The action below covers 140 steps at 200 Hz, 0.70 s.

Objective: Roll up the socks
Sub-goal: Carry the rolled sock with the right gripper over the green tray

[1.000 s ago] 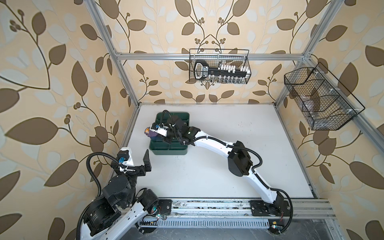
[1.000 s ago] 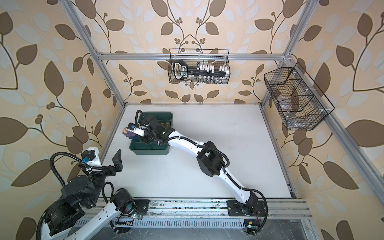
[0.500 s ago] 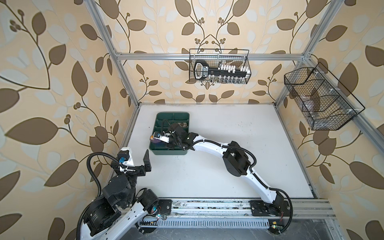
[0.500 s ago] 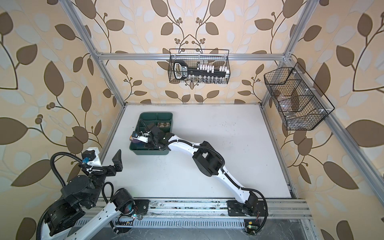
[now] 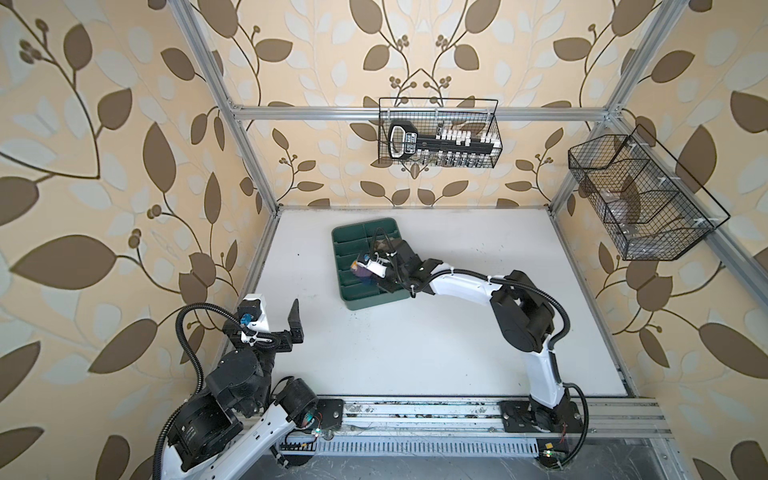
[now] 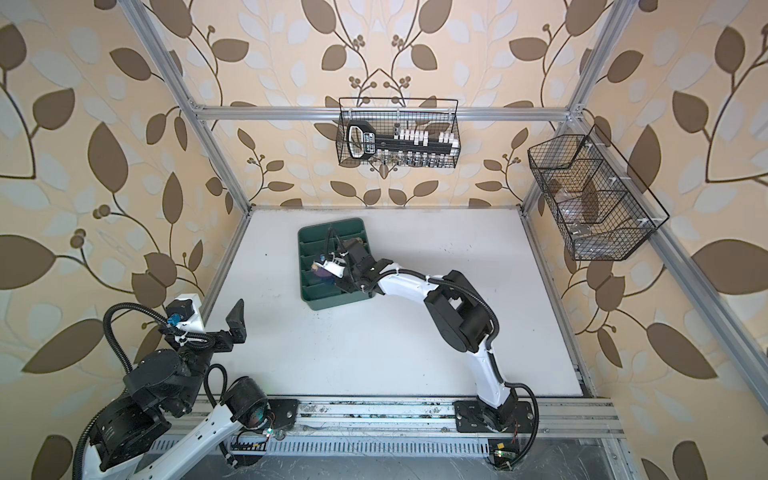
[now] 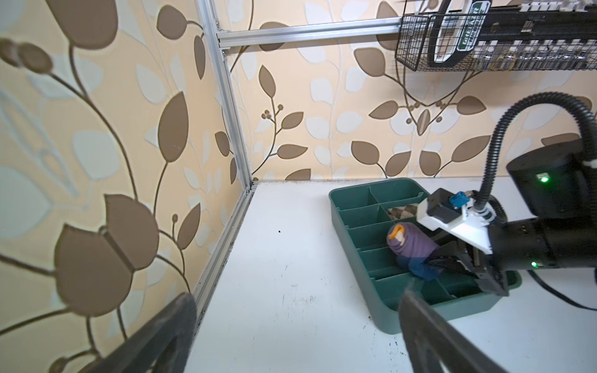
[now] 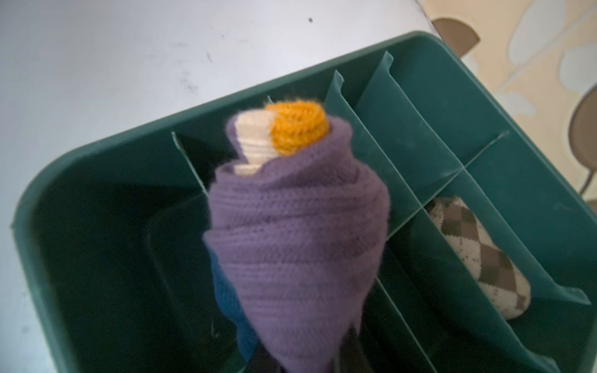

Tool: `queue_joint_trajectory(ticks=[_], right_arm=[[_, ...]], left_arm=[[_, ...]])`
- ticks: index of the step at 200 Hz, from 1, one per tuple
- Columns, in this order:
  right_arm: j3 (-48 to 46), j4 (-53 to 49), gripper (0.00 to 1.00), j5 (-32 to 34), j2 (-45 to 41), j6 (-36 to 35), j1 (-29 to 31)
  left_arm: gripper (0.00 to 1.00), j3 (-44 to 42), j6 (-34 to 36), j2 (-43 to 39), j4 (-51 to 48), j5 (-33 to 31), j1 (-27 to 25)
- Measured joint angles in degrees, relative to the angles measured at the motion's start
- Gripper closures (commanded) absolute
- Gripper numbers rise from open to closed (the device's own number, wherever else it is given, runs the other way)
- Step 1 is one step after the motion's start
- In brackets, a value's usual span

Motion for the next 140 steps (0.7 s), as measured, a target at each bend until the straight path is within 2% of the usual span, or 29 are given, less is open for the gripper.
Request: queue_joint_trajectory(ticks=[36,106,140], right_arm=[[-5.95,-0.85,1.0,0.87,-5.11,0.15,-2.82],[-2.67,-0.46,1.0,1.77,-5.62,-2.95,-0.81],[-2.12,5.33,1.0,6.45,-5.05,-6.49,0.66]], left_arm=[[0.01,0.0,0.63,1.7,-0.52,1.2,0.0],[0.01,0.0,0.68,2.95,-1.49,1.68,0.0],[0.01,0.0,0.7,3.5,-1.75,1.7,0.0]])
